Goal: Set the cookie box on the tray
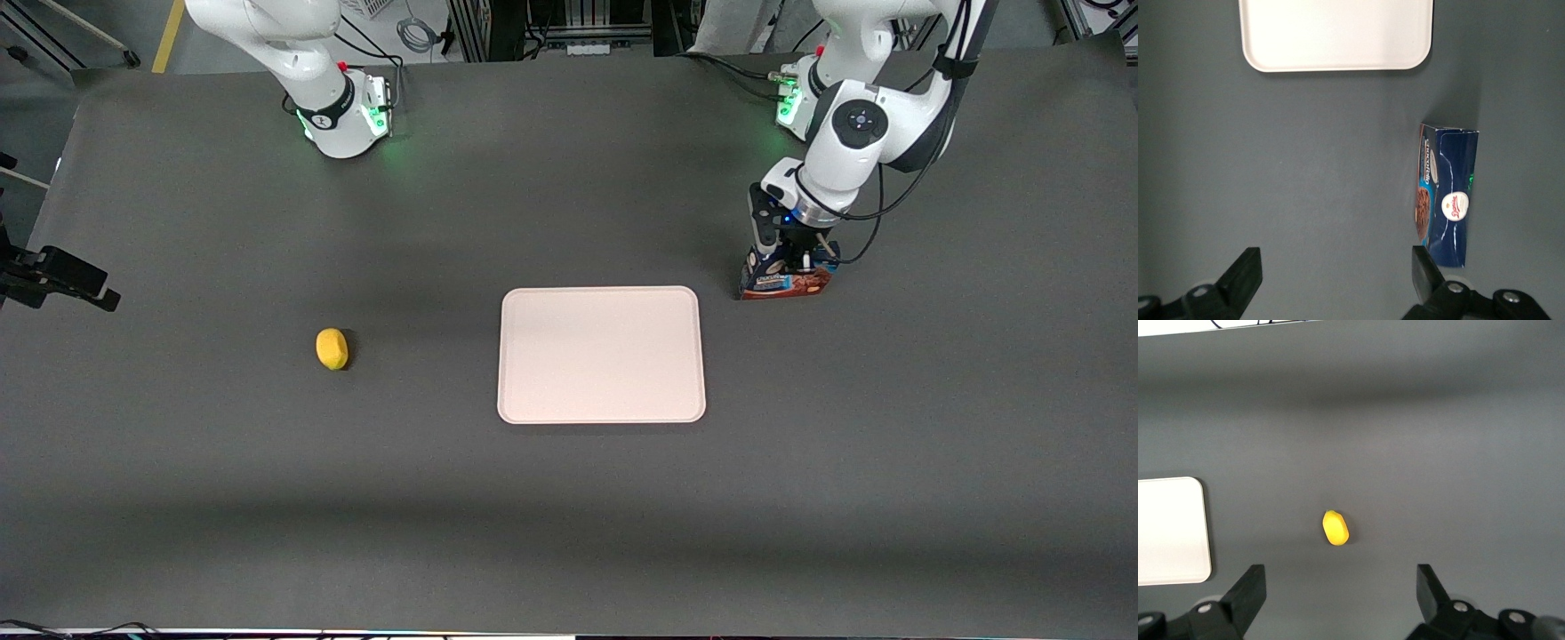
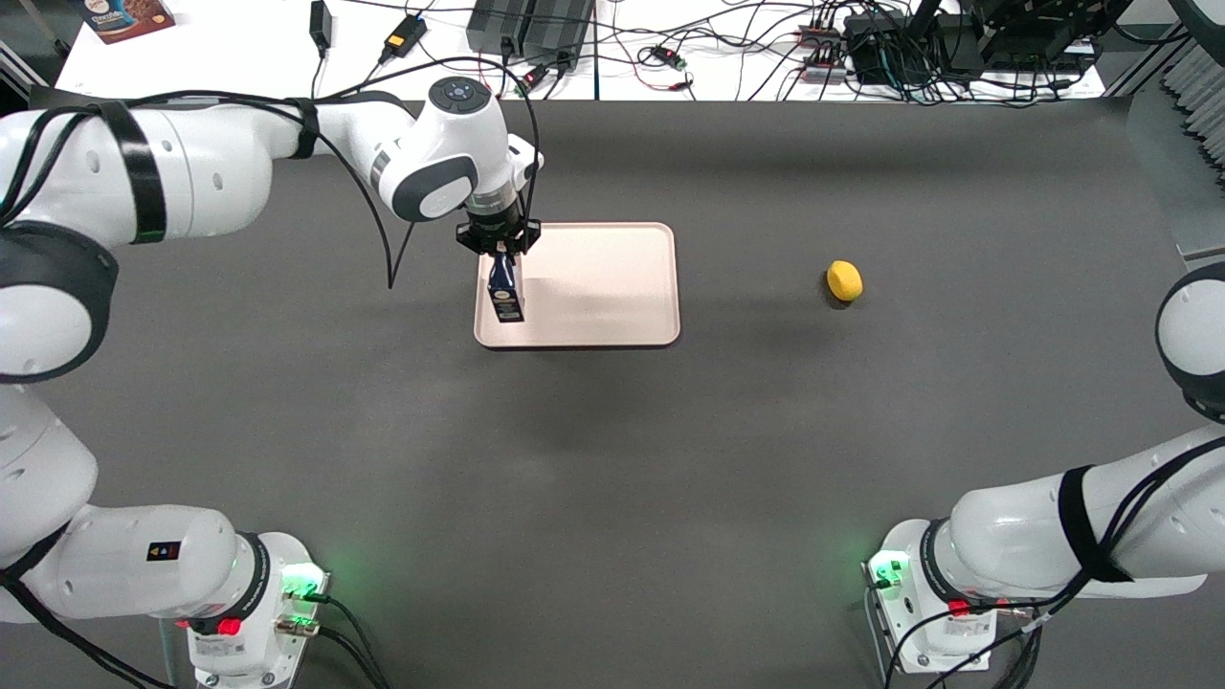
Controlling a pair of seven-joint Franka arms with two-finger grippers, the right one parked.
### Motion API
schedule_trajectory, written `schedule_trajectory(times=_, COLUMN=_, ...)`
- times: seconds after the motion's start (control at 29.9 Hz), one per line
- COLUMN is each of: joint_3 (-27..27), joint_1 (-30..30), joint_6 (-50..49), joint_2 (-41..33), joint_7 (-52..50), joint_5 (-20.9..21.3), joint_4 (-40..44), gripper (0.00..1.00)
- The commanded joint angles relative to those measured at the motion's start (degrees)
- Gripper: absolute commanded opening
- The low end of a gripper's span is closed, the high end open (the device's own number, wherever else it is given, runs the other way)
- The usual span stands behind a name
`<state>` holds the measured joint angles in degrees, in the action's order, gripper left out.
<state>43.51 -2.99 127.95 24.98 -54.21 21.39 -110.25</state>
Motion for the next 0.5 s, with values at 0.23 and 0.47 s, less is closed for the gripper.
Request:
schedule_trajectory(times=0.23, joint_3=-0.2, joint_1=0.5, joint_6=0.3, joint_2=7.7, joint_7=-4.8, joint_5=6.7, joint_4=3.6, gripper=0.18)
schedule_trajectory(times=0.47, joint_3=-0.3, joint_1=0.5, joint_6=0.5, joint_2=9.5, joint_7=-4.8, joint_5=8.8, joint_4=3.6, gripper=0.19)
